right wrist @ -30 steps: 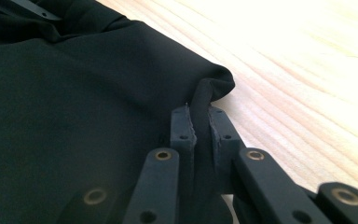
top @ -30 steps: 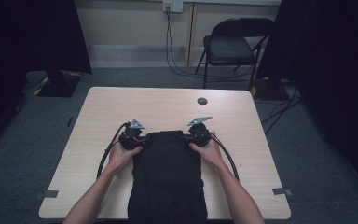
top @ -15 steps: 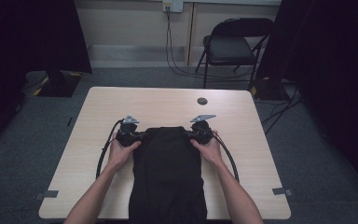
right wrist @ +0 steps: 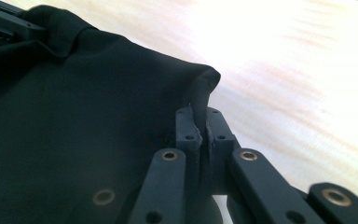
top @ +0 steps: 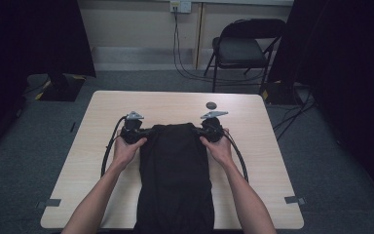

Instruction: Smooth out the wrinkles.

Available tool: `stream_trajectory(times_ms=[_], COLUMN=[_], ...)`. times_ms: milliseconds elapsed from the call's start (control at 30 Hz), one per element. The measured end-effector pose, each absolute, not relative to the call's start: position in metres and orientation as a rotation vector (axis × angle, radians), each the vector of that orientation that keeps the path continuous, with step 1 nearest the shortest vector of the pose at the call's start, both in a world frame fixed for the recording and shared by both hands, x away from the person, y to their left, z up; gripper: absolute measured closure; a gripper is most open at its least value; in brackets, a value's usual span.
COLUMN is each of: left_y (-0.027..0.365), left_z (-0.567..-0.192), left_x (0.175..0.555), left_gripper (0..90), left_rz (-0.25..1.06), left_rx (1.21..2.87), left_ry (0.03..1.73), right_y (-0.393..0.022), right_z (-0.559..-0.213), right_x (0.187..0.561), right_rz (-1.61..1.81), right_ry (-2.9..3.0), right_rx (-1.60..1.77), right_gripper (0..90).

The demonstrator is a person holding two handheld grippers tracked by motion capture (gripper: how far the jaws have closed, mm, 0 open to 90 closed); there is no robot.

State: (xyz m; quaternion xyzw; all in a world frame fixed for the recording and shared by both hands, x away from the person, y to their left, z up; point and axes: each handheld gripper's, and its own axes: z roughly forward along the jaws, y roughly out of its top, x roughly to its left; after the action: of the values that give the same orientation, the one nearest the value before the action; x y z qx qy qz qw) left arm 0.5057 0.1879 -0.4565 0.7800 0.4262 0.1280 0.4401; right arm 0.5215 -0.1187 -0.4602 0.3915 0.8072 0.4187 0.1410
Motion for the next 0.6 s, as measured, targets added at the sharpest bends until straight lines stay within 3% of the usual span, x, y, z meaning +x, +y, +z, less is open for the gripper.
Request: stream_trajectory(times_ms=[600], left_y=[0.186], left_z=[-0.375], left_x=[0.531], left_gripper=[84.8], left_rz=[0.497], left_rx=[1.783], left_ry=[1.007], right_y=[-0.115], right_z=[-0.366], right_x=[0.548], right_rz=[1.275], right_ry=[2.145], right_rx=[1.046], right_gripper=[86.8])
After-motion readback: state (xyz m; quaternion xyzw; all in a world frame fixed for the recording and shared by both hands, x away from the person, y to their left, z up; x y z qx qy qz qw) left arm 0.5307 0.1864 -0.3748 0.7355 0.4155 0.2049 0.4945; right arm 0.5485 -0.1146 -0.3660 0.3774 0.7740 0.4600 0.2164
